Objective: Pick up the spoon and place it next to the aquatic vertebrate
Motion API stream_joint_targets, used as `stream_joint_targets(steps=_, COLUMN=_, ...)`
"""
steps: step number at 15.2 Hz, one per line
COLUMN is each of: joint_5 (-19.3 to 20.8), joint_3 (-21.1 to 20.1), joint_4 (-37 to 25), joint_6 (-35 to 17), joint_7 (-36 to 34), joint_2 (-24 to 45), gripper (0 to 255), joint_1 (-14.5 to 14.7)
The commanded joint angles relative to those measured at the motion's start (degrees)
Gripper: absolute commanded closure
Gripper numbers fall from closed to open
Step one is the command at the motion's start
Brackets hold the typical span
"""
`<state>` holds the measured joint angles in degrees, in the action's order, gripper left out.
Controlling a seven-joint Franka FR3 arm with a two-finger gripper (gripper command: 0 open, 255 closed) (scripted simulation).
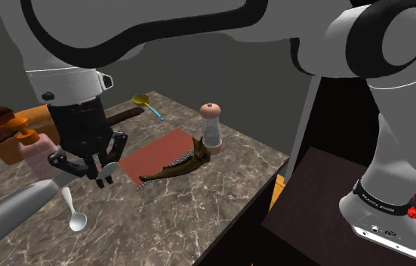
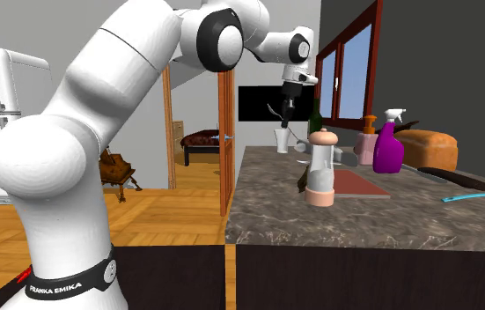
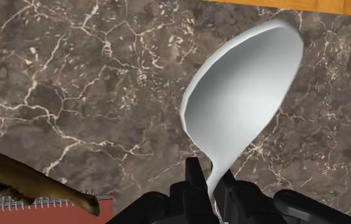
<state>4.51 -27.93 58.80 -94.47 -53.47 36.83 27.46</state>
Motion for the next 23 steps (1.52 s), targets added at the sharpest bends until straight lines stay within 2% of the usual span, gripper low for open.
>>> stream_joint_targets(steps=1, joint_5=2.8, joint_3=1.1, joint_4=-15.7, joint_6=6.1, joint_7=-1.3, joint_2=9.2, gripper=255, joint_1=5.5)
stream_joint_targets(steps=10, joint_5=1.8, joint_3=0.9, joint_4=-2.3, joint_6=-3.5, joint_7=-0.8, joint_2=5.8, gripper=255, joint_1=2.5)
stream_joint_targets(steps=23, joint_5=1.9, joint_3=1.1, joint_4=7.9, joint_6=-13.5, joint_7=-0.1, joint_2=6.0, gripper=255, joint_1=0.9)
